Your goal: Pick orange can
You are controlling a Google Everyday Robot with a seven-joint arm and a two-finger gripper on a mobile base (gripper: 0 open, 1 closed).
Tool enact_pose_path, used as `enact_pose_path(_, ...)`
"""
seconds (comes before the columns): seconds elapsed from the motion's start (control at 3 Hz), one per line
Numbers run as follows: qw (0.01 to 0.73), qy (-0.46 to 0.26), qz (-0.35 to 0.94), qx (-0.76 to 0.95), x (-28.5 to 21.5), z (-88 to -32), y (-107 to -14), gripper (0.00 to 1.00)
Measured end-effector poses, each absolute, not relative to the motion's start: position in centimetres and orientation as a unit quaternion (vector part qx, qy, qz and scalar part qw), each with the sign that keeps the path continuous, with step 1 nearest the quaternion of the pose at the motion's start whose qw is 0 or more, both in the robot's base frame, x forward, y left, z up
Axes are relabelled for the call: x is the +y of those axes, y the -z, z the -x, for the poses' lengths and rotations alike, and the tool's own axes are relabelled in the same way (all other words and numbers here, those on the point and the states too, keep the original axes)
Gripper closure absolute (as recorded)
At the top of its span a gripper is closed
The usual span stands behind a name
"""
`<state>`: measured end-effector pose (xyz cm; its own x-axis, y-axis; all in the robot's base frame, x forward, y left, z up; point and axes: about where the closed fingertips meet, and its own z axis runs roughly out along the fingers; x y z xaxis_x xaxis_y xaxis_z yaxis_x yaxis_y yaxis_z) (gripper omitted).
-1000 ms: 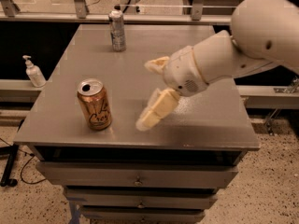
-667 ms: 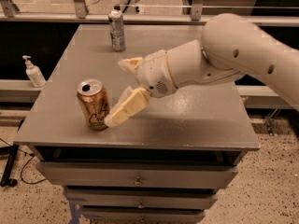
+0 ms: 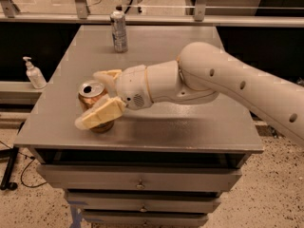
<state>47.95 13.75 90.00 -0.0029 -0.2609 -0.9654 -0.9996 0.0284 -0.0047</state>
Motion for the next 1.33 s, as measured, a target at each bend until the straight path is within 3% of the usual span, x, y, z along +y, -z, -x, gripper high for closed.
enact_pose_path(1.0,0.484,-0.401,0.544,0.556,12.0,-51.1,-93.8,0.85)
enact_pose_path(1.33,0.491,-0.399,0.543,0.552,12.0,-51.3,-94.6,1.0)
